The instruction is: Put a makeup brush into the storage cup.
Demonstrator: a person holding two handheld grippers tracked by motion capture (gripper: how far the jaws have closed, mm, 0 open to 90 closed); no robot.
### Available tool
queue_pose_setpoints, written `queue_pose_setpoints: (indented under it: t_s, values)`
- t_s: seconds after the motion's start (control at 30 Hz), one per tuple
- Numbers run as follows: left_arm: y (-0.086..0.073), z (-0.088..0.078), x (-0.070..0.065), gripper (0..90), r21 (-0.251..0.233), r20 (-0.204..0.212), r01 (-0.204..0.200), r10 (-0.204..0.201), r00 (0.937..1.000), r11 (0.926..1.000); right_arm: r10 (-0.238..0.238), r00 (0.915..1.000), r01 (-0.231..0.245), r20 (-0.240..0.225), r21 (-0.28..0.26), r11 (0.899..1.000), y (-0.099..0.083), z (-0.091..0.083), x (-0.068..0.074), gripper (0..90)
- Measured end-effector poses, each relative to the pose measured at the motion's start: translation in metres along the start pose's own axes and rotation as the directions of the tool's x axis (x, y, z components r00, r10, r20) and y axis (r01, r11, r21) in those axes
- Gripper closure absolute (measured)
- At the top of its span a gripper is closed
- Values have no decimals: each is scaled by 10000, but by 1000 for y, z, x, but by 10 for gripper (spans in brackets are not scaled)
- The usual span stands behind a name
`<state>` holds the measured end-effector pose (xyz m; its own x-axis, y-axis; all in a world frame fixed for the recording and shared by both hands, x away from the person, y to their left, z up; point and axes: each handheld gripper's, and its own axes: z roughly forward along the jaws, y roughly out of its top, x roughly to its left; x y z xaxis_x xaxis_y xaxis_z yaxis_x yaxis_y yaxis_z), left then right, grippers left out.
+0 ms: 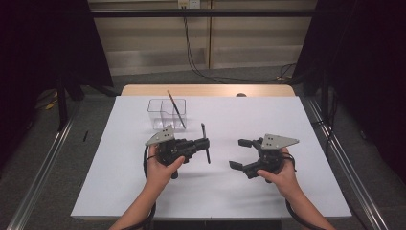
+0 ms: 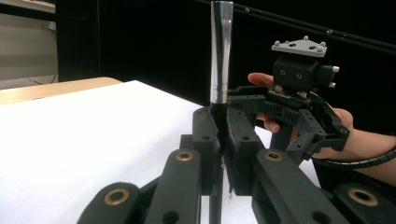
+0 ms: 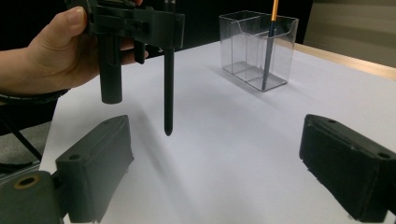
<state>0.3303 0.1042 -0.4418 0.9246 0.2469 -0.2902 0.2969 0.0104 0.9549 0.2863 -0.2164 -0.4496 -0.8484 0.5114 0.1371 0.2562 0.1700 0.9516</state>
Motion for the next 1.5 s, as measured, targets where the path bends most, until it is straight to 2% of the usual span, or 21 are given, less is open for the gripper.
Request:
queue_pose_setpoints:
  t_s: [0.23, 0.63, 0.93, 1.5]
  values:
    - [0, -1, 0, 836, 30, -51, -12, 12, 10000, 10000, 16, 9999, -16, 142, 12, 10000, -2, -7, -2, 63]
    - [1, -3, 0, 836, 116, -101, -139, 140, 9999, 9998, -32, 10000, 32, -37, 74, 10000, -5, -19, -6, 11]
    - [2, -5, 0, 836, 158, -127, -170, 172, 9998, 9997, -25, 9996, 20, 289, 146, 9999, -7, -29, -8, 11]
    - [2, -5, -1, 837, 202, -69, -174, 175, 9998, 9996, -106, 9985, 91, 544, 273, 9996, -13, -45, -10, 11]
